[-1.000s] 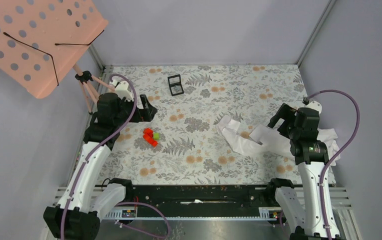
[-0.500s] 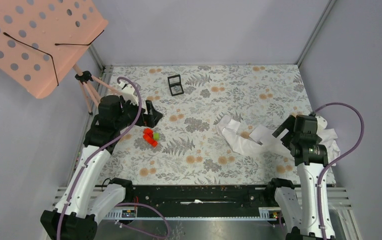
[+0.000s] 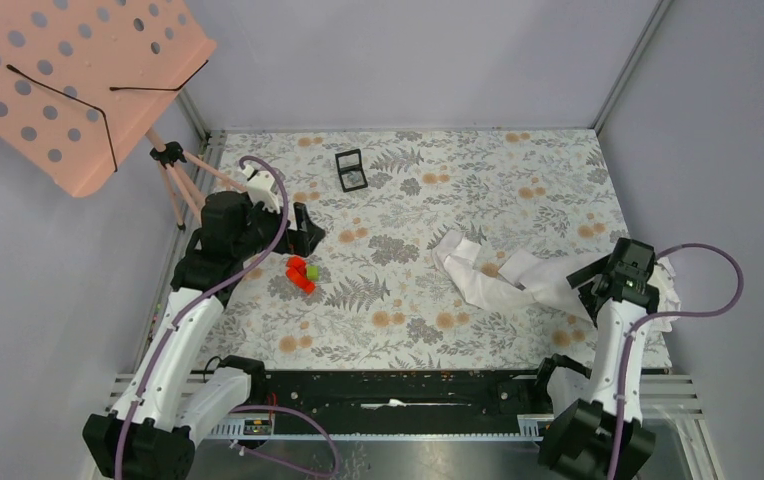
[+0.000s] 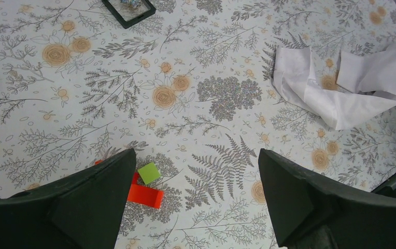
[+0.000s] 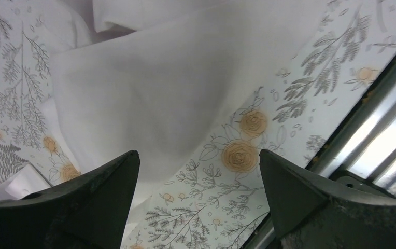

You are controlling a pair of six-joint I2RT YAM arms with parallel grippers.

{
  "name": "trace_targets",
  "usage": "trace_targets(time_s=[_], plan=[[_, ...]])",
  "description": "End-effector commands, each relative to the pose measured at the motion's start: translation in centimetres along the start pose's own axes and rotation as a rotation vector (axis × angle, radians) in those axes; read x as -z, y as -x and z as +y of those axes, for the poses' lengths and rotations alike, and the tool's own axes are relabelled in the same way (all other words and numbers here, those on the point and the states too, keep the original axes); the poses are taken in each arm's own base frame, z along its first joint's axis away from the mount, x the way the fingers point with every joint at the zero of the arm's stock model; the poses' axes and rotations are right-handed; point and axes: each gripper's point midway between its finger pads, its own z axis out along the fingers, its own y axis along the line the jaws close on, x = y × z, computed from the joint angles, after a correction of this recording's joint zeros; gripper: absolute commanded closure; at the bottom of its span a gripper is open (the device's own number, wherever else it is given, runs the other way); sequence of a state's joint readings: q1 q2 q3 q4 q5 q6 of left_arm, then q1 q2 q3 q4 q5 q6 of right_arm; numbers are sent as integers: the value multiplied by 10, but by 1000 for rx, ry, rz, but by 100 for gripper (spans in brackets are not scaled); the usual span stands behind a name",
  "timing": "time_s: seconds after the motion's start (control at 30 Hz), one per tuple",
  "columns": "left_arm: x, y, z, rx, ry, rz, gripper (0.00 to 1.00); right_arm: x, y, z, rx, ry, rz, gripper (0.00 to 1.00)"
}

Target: Pin the brooch onto the clothing

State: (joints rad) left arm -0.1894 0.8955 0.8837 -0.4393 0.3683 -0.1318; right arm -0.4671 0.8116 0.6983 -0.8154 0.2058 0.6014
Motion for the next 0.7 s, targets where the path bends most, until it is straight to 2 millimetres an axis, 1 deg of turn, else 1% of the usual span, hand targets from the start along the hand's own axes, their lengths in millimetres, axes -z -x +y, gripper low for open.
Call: trace_targets(time_s=[0.0, 0.17, 0.23, 0.27, 0.37, 0.4, 0.43, 0.47, 0.53, 0.6, 0.67], plan=[[-3, 13, 4, -56, 20, -43, 1, -20, -11, 29, -61, 96, 92, 8], [-3, 12, 5, -72, 32, -40, 1, -41, -8, 37, -65, 83, 116, 11], [-3, 12, 5, -78, 37, -41, 1, -49, -8, 42, -61, 89, 127, 21], [-2, 13, 5, -80, 38, -42, 1, -53, -8, 45, -62, 93, 135, 33], [0, 15, 3, -84, 37, -52, 1, -56, -5, 57, -58, 141, 141, 79], [0, 16, 3, -85, 35, -55, 1, -53, -2, 63, -54, 169, 140, 95], [2, 18, 1, -84, 32, -61, 1, -48, 4, 70, -42, 205, 125, 100], [3, 20, 0, -84, 27, -67, 1, -41, 12, 76, -29, 235, 101, 100], [5, 24, -3, -82, 18, -79, 1, -22, 36, 88, -3, 291, 31, 100], [7, 29, -8, -80, 1, -97, 1, 2, 55, 103, 12, 363, -19, 100], [9, 34, -14, -83, -25, -108, 1, 32, 70, 127, 47, 466, -55, 100]])
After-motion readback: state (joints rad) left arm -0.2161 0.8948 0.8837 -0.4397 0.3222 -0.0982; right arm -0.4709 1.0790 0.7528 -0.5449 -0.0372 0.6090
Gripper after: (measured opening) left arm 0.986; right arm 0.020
